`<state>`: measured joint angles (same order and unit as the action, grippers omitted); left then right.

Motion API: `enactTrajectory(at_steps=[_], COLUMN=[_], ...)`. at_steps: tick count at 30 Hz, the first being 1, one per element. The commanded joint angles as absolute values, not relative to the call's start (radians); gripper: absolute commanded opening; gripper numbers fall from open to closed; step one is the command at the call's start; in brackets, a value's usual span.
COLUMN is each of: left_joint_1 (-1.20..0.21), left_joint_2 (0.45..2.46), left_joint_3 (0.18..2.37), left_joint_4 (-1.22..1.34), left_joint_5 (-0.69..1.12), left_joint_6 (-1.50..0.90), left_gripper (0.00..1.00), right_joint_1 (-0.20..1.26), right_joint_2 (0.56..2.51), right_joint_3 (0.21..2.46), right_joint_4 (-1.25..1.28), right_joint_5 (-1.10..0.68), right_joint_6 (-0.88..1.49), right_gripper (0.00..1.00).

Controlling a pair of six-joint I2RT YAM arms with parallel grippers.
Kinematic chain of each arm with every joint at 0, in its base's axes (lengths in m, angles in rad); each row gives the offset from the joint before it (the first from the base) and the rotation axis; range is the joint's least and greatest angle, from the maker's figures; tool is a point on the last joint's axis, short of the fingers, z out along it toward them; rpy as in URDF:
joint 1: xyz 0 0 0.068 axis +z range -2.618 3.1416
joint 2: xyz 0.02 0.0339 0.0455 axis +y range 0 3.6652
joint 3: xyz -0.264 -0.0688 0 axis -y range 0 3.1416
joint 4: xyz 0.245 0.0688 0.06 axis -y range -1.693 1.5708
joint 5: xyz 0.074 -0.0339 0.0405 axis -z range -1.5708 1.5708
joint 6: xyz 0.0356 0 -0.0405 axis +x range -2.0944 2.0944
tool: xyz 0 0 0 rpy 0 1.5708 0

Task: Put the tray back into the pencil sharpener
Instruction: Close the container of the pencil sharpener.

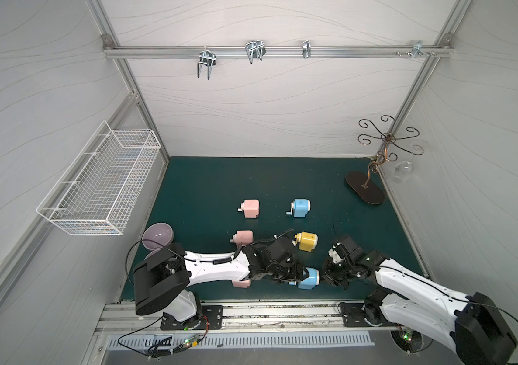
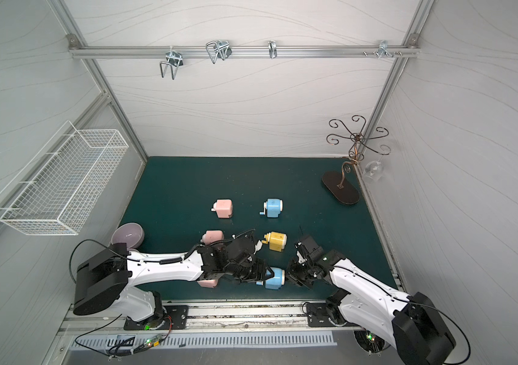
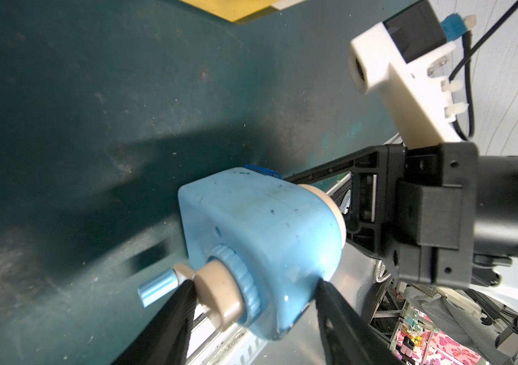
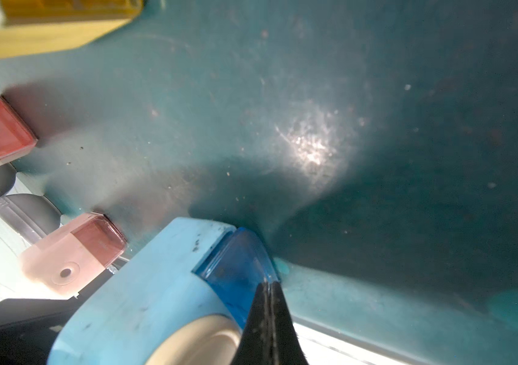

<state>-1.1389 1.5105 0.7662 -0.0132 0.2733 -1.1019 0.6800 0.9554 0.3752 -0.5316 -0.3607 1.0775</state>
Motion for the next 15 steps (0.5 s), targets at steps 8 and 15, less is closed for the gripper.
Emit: enactTrajectory(at_steps=[8, 15], left_joint_1=[-1.146, -1.146], left_joint_2=[1.549, 1.554], left_joint_3=[0.772, 0.768], left_joint_4=[-0.035, -0.028], left_joint_5=[0.269, 0.272], left_joint_6=[-1.106, -1.109], left_gripper=[0.63, 0.63], right_joint_1=[0.675, 0.677], right_joint_2=[0.983, 0.994], right_joint_3=[0.361, 0.365], right_joint_4=[-0.48, -0.444], right_joint_5=[-0.403, -0.429], right_joint_6=[1.083, 1.086], right_gripper=[0.0, 0.0])
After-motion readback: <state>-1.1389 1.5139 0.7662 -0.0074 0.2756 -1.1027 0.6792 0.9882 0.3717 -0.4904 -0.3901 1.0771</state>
